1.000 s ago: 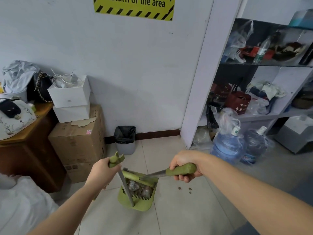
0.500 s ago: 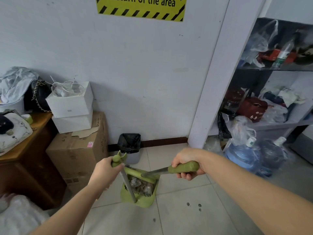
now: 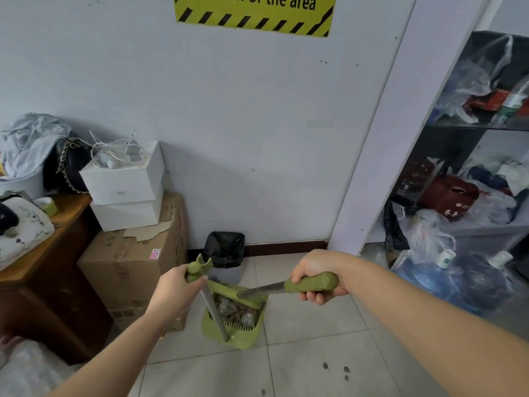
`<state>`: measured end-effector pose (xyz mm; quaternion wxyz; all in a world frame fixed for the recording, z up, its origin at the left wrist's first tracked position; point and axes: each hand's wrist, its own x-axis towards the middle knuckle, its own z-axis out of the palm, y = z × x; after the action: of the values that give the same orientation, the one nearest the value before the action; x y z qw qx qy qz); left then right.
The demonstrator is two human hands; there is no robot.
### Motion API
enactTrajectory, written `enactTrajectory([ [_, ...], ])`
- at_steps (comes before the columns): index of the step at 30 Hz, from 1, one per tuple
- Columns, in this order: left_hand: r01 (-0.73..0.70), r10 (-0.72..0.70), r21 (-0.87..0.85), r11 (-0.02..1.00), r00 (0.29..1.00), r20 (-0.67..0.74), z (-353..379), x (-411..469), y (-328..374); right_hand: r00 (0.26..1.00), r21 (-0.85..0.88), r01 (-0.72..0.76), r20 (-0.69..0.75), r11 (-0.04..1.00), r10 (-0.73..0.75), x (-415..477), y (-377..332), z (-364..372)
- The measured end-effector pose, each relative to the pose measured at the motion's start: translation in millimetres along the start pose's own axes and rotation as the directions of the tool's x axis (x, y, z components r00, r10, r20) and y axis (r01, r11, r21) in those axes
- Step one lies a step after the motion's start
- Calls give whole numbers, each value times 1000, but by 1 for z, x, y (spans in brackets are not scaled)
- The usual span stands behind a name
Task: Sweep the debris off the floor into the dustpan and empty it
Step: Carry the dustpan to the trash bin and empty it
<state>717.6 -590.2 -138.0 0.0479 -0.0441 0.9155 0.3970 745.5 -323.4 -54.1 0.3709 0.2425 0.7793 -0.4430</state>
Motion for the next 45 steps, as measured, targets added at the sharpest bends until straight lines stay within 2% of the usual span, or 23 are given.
enactTrajectory([
  [10, 57, -57, -1, 998, 996, -75, 21, 53, 30, 998, -39, 51, 32, 998, -50, 52, -31, -62],
  [26, 70, -64, 28, 997, 980, -186, 53, 119, 85, 983, -110, 162, 101, 981, -151, 108, -76, -152],
  [45, 131, -129, -9, 991, 959, -254, 66, 155, 102, 972, -134, 210, 136, 968, -192, 151, -106, -188],
])
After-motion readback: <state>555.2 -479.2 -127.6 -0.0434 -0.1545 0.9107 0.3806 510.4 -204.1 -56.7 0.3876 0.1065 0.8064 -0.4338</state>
